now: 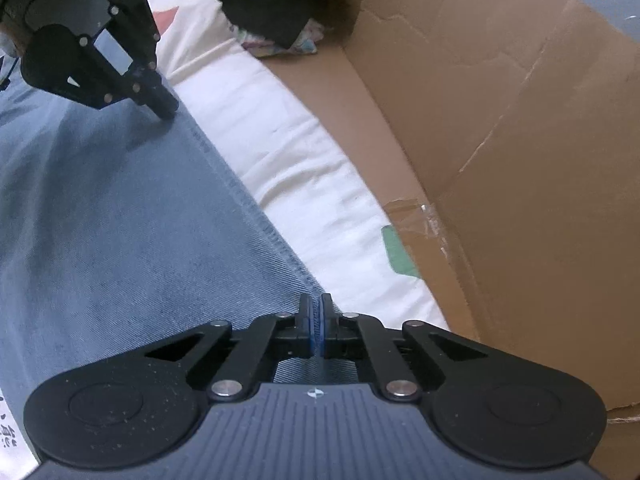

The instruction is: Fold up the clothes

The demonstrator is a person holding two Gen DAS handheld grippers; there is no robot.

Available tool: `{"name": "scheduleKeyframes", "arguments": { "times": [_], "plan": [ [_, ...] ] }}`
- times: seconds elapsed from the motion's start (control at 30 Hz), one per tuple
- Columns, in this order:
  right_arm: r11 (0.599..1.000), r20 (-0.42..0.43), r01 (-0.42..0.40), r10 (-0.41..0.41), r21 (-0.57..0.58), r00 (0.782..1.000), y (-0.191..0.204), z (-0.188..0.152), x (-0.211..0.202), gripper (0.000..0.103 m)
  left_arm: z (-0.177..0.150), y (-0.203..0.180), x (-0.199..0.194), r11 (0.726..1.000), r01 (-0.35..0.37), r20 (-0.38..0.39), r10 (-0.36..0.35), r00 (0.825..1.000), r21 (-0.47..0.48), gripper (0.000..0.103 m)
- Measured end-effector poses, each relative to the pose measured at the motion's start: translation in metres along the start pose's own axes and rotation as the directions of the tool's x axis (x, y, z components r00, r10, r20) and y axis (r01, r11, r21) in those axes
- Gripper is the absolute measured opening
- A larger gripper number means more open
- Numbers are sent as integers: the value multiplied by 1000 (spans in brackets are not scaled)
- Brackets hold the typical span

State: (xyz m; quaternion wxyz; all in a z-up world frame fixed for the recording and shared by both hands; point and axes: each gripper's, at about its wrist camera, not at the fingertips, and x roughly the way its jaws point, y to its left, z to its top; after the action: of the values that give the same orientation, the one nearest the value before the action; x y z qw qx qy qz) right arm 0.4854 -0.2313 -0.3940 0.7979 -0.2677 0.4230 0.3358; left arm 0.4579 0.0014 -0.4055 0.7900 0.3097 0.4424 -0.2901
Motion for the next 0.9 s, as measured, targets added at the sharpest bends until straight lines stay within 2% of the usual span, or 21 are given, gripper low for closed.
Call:
{"name": "scheduleKeyframes", "arguments": {
  "times": [0.2,0.43,0.57,0.63,0.67,0.73,0.8,0.83,0.87,0.9],
  "plan": [
    [998,25,64,-64,7,998,2,3,-7,0,3,7,-8,1000,-18,58,19,998,-22,0],
    [994,-34,99,-98,39,995,5,6,16,0,4,5,12,998,-36,12,36,999,-57,0],
    [980,-64,155,-148,123,987,2,12,23,1,3,10,14,987,-57,15,60,998,-148,6],
    [967,-55,177,-170,181,984,-2,14,17,3,1,16,7,978,-56,31,63,998,-202,10],
    [956,-22,165,-164,244,986,-8,12,8,3,-2,19,2,971,-60,41,71,997,-232,13],
    [916,47,139,-169,377,984,-20,6,-11,8,-7,24,-8,953,-73,56,94,994,-293,22],
    [873,89,137,-201,467,975,-28,-4,-29,18,-15,29,-19,929,-89,69,122,990,-359,39],
    [856,106,135,-215,499,971,-30,-9,-37,22,-19,31,-24,917,-85,74,123,990,-390,42],
    [847,106,141,-225,513,969,-31,-16,-43,36,-22,33,-29,905,-78,78,122,989,-419,44],
    [837,106,146,-235,528,966,-32,-23,-49,40,-25,34,-34,888,-73,79,122,989,-453,45]
  ]
}}
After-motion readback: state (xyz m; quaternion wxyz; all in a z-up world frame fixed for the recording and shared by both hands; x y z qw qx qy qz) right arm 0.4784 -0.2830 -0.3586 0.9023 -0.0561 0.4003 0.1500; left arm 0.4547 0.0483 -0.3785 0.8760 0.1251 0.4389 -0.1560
